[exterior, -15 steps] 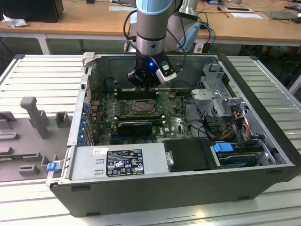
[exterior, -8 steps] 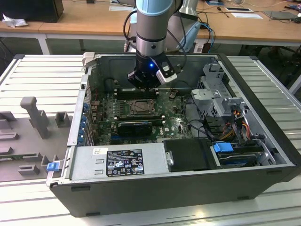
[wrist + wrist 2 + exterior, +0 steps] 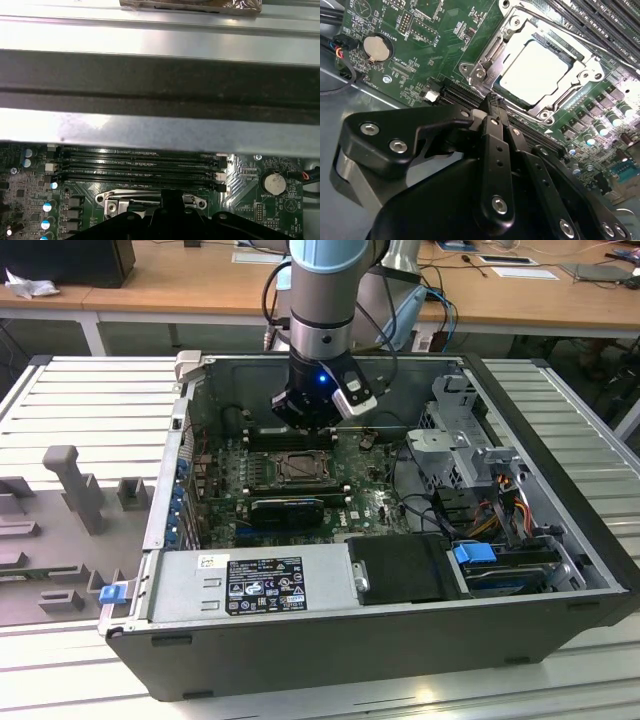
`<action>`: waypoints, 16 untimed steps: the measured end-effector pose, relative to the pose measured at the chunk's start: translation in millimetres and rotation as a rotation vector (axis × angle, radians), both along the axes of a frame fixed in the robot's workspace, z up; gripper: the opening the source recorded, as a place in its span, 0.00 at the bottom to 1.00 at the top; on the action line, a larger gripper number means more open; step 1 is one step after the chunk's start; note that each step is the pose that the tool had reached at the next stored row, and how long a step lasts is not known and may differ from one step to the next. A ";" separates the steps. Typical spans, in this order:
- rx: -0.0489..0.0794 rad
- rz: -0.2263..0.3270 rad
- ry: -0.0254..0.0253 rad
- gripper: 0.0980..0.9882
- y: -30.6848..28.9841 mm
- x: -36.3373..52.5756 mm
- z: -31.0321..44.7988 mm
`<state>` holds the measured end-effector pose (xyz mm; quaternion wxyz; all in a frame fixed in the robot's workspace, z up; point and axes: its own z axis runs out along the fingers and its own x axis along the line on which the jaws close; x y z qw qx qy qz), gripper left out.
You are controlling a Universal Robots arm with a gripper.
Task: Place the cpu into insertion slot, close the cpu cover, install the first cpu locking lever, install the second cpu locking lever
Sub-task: 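Install the second cpu locking lever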
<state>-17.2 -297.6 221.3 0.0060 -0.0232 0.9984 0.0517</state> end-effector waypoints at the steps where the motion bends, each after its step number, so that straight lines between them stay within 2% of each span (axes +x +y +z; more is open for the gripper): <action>1: 0.000 0.000 0.0001 0.01 0.0 0.0 0.0; 10: 0.000 0.000 0.0002 0.01 -3.9 0.3 1.4; 14: 0.000 0.000 0.0002 0.01 -3.9 0.3 8.1; 16: 0.000 0.000 0.0002 0.01 -3.9 0.3 14.0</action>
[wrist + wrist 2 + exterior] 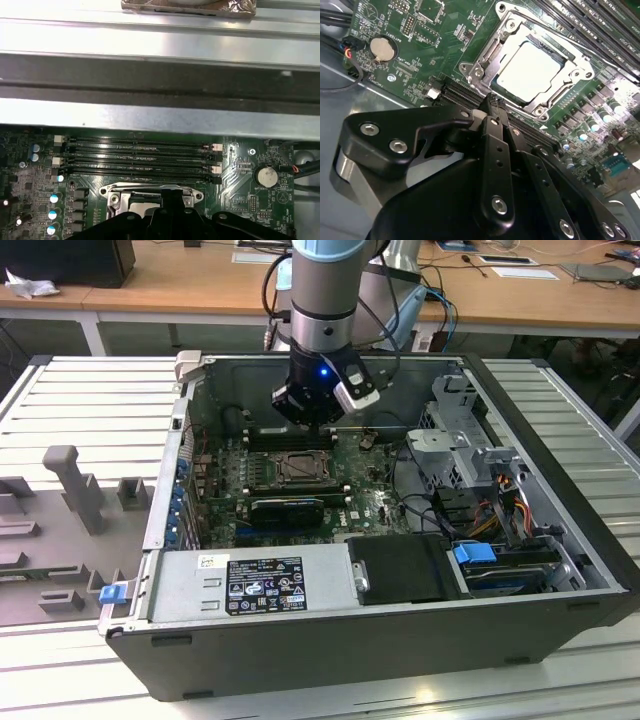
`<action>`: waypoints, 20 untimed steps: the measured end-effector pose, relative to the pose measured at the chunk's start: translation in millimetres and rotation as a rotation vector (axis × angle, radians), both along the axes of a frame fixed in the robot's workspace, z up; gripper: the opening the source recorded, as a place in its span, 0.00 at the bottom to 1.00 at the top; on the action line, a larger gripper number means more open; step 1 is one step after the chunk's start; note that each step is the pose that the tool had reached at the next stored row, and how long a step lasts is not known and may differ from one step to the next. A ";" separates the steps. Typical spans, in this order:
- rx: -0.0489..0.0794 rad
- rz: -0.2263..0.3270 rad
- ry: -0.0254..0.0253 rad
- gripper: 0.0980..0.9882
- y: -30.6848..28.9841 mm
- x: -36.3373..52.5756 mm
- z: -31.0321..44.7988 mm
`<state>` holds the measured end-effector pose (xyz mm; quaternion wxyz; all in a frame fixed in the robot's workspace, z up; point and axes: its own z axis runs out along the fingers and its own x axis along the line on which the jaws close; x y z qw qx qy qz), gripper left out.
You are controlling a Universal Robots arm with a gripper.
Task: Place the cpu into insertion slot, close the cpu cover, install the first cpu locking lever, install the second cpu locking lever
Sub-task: 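Install the second cpu locking lever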
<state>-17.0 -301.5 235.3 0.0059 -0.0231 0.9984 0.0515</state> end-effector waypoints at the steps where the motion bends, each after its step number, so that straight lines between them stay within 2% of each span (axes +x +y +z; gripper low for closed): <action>1: 0.000 0.000 0.0000 0.01 0.0 0.0 1.7; 5: 0.000 0.000 0.0001 0.01 -0.8 0.1 3.4; 13: 0.000 -0.001 0.0000 0.01 -8.4 0.0 3.4; 20: 0.000 -0.001 0.0001 0.01 -24.4 0.0 3.3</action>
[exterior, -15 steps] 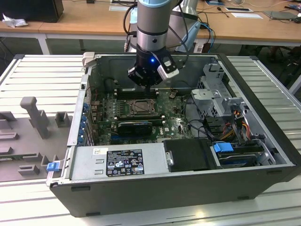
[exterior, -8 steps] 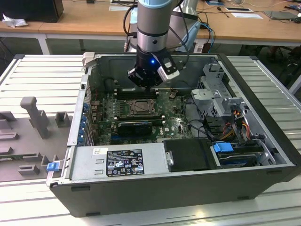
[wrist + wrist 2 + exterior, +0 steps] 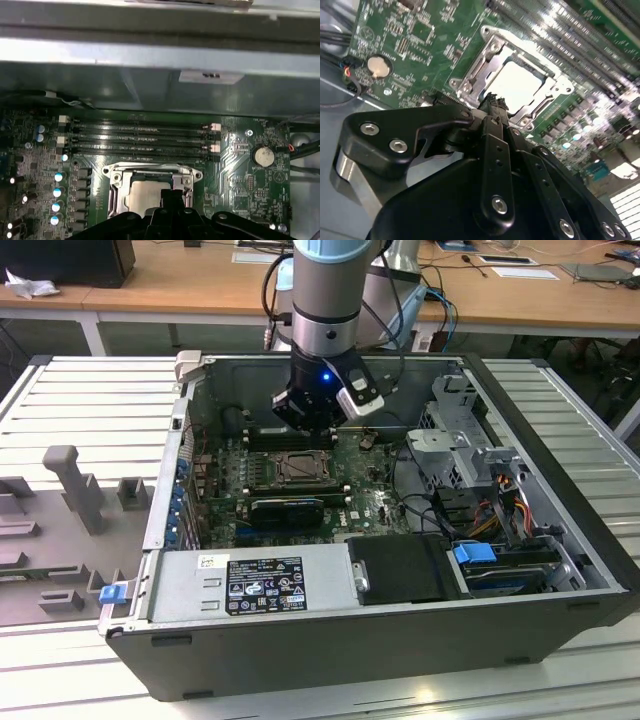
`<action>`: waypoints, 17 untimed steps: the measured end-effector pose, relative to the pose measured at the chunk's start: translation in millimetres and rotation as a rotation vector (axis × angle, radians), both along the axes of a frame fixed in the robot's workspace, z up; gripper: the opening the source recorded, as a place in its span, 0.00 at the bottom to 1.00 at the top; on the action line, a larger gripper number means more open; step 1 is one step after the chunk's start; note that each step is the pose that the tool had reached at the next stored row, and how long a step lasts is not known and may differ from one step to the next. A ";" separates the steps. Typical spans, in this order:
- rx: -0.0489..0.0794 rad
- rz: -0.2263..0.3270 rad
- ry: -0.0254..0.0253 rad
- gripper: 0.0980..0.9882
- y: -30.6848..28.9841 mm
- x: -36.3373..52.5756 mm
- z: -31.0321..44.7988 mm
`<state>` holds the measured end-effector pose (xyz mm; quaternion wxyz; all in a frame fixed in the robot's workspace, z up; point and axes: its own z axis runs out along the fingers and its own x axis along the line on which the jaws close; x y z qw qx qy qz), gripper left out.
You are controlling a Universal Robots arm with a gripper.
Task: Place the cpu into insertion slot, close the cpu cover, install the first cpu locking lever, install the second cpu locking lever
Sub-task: 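Install the second cpu locking lever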
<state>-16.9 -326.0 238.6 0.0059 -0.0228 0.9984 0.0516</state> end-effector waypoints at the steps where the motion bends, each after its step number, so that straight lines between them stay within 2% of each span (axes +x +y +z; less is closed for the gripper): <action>1: 0.000 0.000 0.0003 0.01 -5.5 0.0 0.0; 2: 0.000 0.000 0.0006 0.01 -9.6 0.0 0.0; 5: 0.000 0.000 0.0006 0.01 -12.7 0.0 3.2; 10: 0.000 0.000 0.0009 0.01 -26.9 0.0 3.0; 11: 0.000 0.000 0.0022 0.01 -29.3 0.0 2.5; 13: 0.001 0.000 0.0121 0.01 -36.8 0.0 -0.5; 16: 0.011 0.000 0.0125 0.01 -49.2 -1.0 -2.1; 17: 0.020 0.000 0.0125 0.01 -51.0 -6.2 -2.1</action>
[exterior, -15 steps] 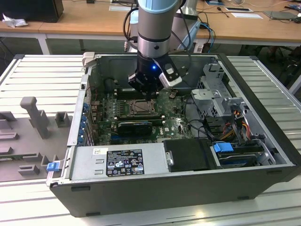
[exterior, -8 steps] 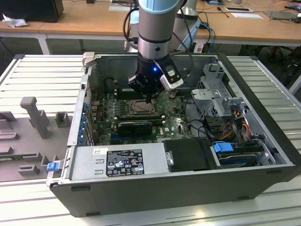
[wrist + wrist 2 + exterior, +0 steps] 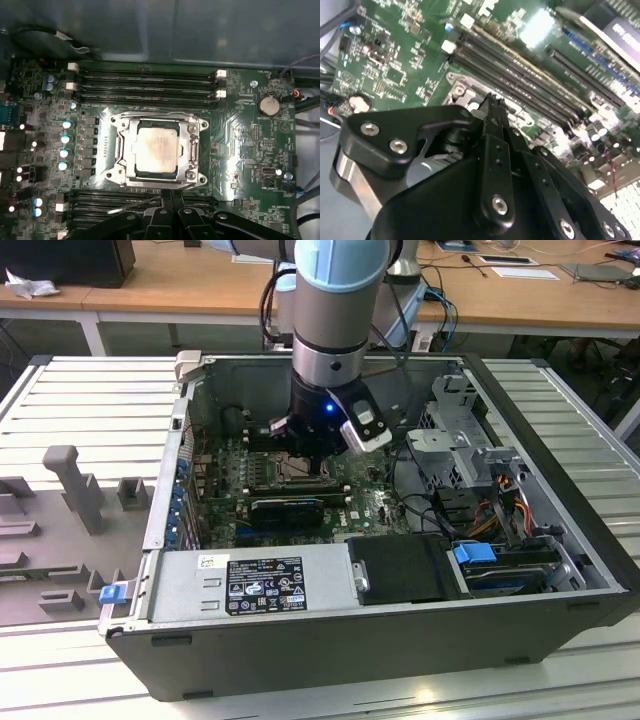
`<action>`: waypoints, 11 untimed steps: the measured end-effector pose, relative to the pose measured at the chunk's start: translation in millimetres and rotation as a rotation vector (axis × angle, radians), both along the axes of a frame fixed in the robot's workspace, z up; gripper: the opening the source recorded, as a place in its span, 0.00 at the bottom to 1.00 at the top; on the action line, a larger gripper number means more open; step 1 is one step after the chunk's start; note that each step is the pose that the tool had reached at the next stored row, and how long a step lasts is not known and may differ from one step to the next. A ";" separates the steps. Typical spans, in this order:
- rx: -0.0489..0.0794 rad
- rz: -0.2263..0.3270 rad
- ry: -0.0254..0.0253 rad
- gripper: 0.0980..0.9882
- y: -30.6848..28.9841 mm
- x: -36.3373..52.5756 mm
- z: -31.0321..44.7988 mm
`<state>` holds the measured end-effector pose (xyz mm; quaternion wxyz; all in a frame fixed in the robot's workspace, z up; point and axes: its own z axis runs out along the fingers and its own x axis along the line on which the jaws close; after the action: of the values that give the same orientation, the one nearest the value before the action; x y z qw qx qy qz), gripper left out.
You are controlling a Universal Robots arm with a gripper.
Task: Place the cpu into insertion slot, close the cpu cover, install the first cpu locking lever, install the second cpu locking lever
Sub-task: 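Install the second cpu locking lever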
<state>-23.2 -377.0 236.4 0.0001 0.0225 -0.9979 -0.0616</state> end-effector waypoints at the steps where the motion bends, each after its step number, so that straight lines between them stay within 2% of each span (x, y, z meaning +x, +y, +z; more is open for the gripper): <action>1: 0.004 0.000 0.0000 0.01 -0.2 -6.3 -0.1; 4: 0.011 0.000 0.0001 0.01 -1.7 -27.2 -0.6; 9: 0.013 0.000 -0.0001 0.01 -3.9 -28.6 -4.3; 11: 0.014 0.000 0.0000 0.01 -4.3 -28.6 -8.6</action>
<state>-51.8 -381.3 227.8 -0.0001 0.0224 -0.9974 -0.0686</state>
